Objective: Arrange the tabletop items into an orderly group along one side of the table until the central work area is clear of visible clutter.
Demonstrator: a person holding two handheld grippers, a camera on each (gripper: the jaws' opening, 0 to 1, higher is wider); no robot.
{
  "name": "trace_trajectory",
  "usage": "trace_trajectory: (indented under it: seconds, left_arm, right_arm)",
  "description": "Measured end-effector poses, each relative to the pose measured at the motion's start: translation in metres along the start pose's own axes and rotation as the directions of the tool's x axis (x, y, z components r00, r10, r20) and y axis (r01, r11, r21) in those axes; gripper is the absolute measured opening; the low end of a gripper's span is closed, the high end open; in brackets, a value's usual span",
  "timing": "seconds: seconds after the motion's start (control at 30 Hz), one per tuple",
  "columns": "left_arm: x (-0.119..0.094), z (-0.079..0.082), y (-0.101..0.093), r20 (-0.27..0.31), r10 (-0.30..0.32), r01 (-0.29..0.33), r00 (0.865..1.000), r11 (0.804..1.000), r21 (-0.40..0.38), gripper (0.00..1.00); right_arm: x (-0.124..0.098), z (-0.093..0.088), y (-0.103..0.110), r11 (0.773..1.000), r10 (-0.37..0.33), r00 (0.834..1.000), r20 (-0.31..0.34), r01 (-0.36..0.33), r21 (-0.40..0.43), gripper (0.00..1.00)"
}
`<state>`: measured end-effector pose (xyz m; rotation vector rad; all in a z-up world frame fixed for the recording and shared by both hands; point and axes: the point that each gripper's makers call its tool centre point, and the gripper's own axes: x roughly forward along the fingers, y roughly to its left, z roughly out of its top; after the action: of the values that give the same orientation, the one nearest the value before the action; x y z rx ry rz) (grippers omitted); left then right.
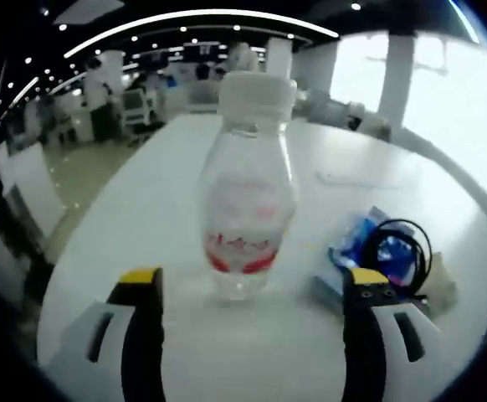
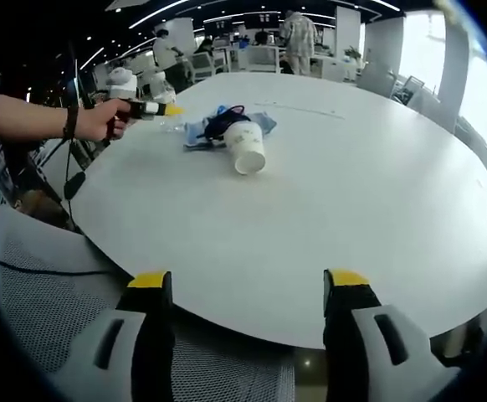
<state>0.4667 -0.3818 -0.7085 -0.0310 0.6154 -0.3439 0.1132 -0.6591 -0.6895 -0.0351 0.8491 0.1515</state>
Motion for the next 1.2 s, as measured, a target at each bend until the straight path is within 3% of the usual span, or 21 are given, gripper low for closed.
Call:
trace_trajectory:
  seconds: [0.03, 0.27, 0.67, 1.0, 1.2]
  left_arm:
    - [-0.006, -0.004, -0.004, 0.004, -0.008, 0.008, 1.000, 1.000, -0.029, 0.87]
    - [-0.033, -0.022, -0.021, -0.021, -0.029, 0.029, 0.999, 1.000, -0.005, 0.90]
    - [-0.091, -0.037, -0.055, -0.021, -0.129, 0.130, 0.991, 0.990, 0.056, 0.92]
    - [-0.132, -0.057, -0.068, -0.039, -0.162, 0.165, 0.986, 0.981, 0.105, 0.94]
    - [-0.143, -0.068, -0.071, -0.072, -0.179, 0.187, 0.981, 0.974, 0.128, 0.95]
  right_arm:
    - [0.000, 0.000, 0.000, 1.000, 0.000, 1.000, 0.002, 0.000, 0.000, 0.73]
    - [-0.001, 0.003, 0.001, 1.000, 0.004, 1.000, 0.019, -0.004, 0.002, 0.74]
    - [0.000, 0.005, 0.011, 0.999, 0.040, 0.999, 0.030, -0.040, -0.011, 0.73]
    - [-0.002, 0.004, 0.015, 0.998, 0.062, 0.997, 0.034, -0.062, -0.008, 0.73]
    - [-0.004, 0.006, 0.015, 0.998, 0.065, 0.997, 0.046, -0.065, -0.004, 0.73]
